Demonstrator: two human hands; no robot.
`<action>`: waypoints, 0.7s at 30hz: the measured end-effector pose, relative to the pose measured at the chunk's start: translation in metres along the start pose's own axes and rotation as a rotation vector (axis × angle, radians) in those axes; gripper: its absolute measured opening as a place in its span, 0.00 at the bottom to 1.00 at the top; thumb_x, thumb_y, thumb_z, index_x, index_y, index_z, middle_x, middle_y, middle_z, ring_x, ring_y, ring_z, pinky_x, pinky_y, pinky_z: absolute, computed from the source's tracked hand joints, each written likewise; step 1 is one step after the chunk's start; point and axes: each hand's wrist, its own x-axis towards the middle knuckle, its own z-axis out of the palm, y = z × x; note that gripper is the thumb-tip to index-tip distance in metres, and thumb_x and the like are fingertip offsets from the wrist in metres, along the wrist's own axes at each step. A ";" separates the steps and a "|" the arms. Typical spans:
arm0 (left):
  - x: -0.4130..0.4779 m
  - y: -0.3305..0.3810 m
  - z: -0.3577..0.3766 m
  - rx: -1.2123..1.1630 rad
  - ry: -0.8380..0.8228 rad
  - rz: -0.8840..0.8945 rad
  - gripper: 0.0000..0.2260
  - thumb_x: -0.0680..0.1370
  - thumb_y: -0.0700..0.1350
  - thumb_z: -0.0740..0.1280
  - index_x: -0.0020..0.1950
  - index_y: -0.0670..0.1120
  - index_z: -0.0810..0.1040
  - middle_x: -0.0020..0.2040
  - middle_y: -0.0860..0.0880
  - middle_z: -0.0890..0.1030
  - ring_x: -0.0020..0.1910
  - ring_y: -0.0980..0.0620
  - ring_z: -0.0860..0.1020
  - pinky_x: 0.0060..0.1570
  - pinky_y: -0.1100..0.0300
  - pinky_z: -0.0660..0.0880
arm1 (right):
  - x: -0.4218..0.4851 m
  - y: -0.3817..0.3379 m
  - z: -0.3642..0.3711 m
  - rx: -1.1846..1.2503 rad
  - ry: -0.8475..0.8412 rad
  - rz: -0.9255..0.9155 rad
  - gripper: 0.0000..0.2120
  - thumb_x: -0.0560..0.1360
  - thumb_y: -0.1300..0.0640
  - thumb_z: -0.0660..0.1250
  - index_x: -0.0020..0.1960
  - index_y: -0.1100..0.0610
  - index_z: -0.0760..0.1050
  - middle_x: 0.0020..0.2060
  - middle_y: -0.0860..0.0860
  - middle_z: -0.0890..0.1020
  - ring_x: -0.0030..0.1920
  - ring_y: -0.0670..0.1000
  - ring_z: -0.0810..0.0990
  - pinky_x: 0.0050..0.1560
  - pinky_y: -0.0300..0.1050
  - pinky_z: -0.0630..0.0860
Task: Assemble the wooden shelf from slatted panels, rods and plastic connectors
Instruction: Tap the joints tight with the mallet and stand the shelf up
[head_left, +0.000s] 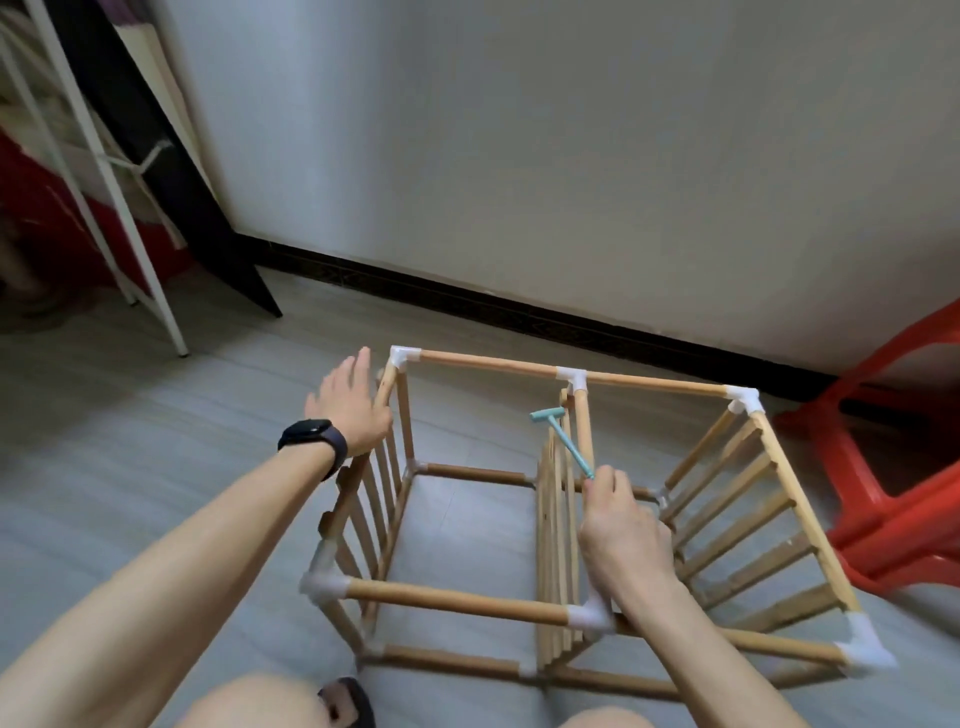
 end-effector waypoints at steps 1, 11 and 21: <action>-0.004 -0.009 0.009 -0.169 -0.044 -0.058 0.35 0.82 0.55 0.61 0.82 0.49 0.46 0.80 0.43 0.57 0.77 0.41 0.60 0.73 0.41 0.63 | 0.005 -0.001 0.000 -0.026 0.001 -0.003 0.08 0.85 0.50 0.46 0.51 0.49 0.61 0.42 0.47 0.70 0.34 0.49 0.76 0.36 0.51 0.78; -0.054 0.015 0.047 -0.687 -0.136 -0.072 0.32 0.85 0.53 0.56 0.82 0.50 0.39 0.80 0.45 0.48 0.78 0.43 0.54 0.76 0.46 0.56 | 0.037 0.051 -0.013 -0.115 0.175 0.034 0.15 0.85 0.48 0.46 0.44 0.52 0.65 0.41 0.50 0.70 0.37 0.55 0.72 0.35 0.48 0.65; 0.026 -0.021 0.035 -0.920 -0.409 -0.139 0.53 0.66 0.56 0.78 0.82 0.50 0.48 0.76 0.48 0.61 0.75 0.43 0.61 0.72 0.43 0.59 | 0.052 -0.062 -0.005 0.403 -0.066 -0.227 0.17 0.85 0.50 0.51 0.42 0.54 0.70 0.32 0.51 0.76 0.33 0.48 0.75 0.37 0.49 0.72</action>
